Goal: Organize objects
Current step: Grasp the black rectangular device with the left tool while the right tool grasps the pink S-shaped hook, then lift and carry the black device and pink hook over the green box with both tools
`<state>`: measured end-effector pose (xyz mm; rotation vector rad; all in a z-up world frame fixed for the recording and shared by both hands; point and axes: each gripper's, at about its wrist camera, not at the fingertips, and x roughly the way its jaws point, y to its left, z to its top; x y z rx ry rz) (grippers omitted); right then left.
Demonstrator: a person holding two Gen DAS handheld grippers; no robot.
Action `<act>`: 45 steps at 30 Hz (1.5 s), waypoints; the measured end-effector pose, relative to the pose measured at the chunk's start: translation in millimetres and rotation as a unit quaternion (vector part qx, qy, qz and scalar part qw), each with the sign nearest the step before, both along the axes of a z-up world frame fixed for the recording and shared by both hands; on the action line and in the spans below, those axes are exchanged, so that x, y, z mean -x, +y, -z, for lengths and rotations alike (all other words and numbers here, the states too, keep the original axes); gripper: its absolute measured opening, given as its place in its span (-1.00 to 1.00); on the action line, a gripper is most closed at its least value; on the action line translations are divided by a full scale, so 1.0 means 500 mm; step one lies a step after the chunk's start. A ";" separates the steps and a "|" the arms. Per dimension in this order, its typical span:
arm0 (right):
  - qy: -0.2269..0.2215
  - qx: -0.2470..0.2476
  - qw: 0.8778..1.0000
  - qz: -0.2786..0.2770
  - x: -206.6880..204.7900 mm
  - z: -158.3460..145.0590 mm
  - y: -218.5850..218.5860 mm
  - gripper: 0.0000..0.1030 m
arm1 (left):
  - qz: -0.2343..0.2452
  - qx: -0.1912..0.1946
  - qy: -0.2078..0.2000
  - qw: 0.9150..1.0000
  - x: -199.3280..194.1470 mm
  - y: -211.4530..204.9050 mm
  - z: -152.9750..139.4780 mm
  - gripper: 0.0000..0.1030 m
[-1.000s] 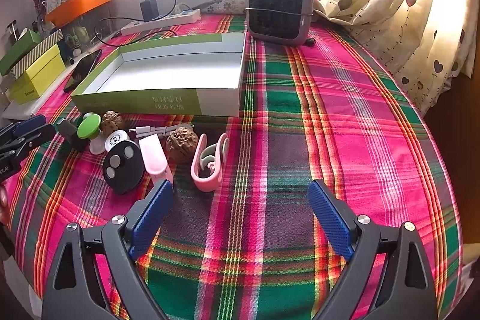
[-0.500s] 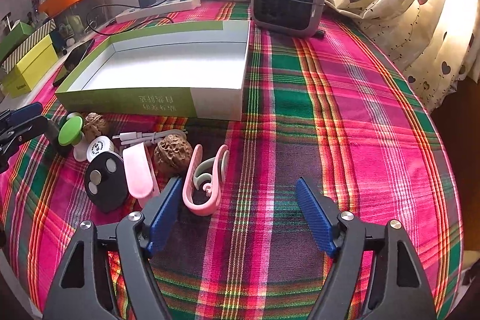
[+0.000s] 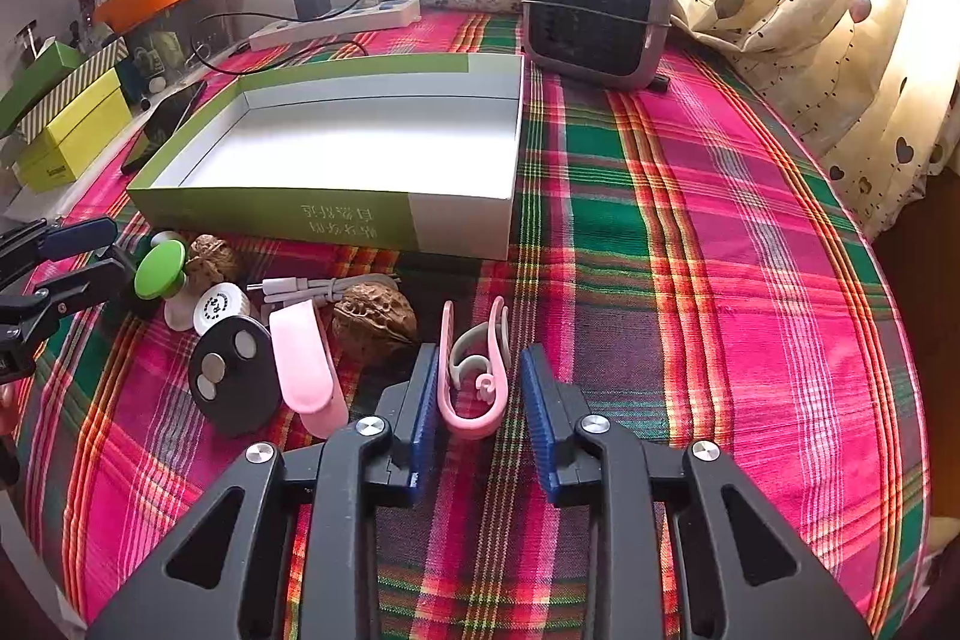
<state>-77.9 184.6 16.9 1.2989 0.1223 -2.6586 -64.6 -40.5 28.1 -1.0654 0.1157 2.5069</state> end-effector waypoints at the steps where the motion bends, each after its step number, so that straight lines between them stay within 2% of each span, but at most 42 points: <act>1: 0.000 0.001 1.000 -0.001 0.000 0.000 0.000 -0.46 | 0.001 -0.002 -0.003 1.000 -0.002 0.000 0.000 0.17; 15: 0.001 0.010 1.000 0.004 -0.011 -0.001 0.002 -0.46 | 0.023 -0.004 -0.049 0.999 -0.062 0.013 0.019 0.16; 22: 0.001 0.013 1.000 0.008 -0.016 -0.001 -0.002 -0.46 | -0.019 -0.026 -0.067 0.997 -0.049 -0.006 0.026 0.08; 29: 0.001 0.012 1.000 0.009 -0.018 -0.001 -0.006 -0.46 | -0.035 -0.027 -0.067 0.997 -0.038 -0.004 0.034 0.02; 32: 0.001 0.011 1.000 0.008 -0.017 -0.001 -0.005 -0.46 | -0.042 -0.027 -0.066 0.997 -0.031 -0.005 0.034 -0.07; 34: 0.002 0.011 1.000 0.009 -0.018 0.000 -0.005 -0.46 | -0.050 -0.019 -0.064 0.997 -0.028 -0.004 0.035 -0.25; 40: 0.002 0.012 1.000 0.008 -0.017 0.001 -0.005 -0.46 | -0.061 -0.016 -0.064 0.996 -0.024 -0.007 0.036 -0.49; 45: 0.003 0.011 1.000 0.011 -0.017 0.001 -0.005 -0.53 | -0.062 -0.010 -0.061 0.996 -0.025 -0.005 0.038 -0.50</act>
